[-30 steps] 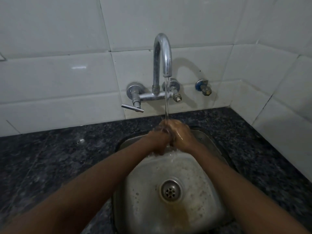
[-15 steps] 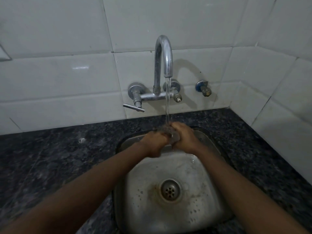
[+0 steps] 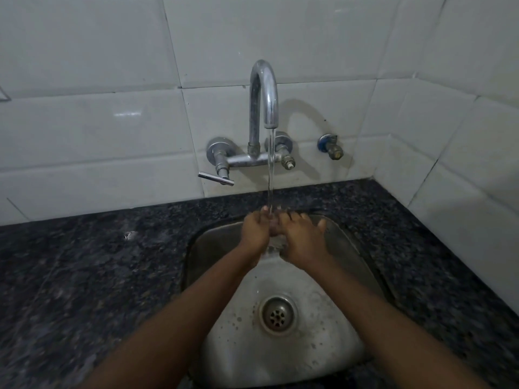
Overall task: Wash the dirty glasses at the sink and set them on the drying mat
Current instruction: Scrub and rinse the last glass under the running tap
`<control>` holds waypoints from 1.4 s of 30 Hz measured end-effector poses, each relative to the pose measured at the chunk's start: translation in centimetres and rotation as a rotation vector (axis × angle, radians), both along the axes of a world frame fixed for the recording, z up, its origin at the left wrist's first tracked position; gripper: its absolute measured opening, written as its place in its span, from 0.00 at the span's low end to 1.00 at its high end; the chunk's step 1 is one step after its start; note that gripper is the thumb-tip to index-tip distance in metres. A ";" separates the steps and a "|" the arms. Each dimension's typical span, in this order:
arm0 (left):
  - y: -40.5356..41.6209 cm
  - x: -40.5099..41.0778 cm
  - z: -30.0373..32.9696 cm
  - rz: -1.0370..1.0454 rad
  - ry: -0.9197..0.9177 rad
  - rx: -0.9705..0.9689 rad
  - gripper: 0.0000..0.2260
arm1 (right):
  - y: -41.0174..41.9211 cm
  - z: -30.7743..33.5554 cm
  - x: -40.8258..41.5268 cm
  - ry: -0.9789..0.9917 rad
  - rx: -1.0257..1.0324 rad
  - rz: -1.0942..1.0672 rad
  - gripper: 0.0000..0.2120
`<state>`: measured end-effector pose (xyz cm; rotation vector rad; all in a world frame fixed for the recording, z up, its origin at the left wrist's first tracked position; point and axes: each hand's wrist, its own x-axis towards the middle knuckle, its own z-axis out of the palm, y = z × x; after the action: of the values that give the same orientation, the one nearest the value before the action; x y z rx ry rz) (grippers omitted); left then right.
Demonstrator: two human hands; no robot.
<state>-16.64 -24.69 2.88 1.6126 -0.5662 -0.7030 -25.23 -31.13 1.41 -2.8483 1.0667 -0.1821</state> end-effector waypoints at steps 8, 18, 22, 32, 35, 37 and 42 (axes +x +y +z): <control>1.4 2.2 0.7 -0.212 -0.064 -0.142 0.18 | -2.4 1.8 -2.8 -0.509 1.420 0.003 0.14; -0.2 2.6 0.5 -0.043 -0.298 0.098 0.23 | 1.7 -1.5 -0.8 -0.226 0.160 0.100 0.35; 0.4 2.3 0.2 -0.137 -0.141 -0.124 0.21 | -0.4 0.6 -1.3 -0.489 1.542 -0.027 0.14; -0.9 2.7 0.9 -0.069 -0.275 0.060 0.20 | 1.8 0.2 0.7 -0.238 0.110 -0.050 0.29; -0.4 3.3 0.8 -0.034 -0.242 -0.048 0.19 | -0.6 2.1 -0.7 -0.384 0.963 0.095 0.26; 0.1 3.2 0.9 -0.104 -0.161 -0.128 0.20 | -1.1 2.1 -1.9 -0.421 1.526 0.144 0.16; -1.1 2.9 2.0 -0.107 -0.342 -0.012 0.22 | 1.0 1.0 -0.8 -0.557 1.079 -0.061 0.19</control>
<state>-13.73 -25.80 4.89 1.7126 -0.9083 -0.5013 -26.07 -30.10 2.41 -1.6610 0.7687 -0.2719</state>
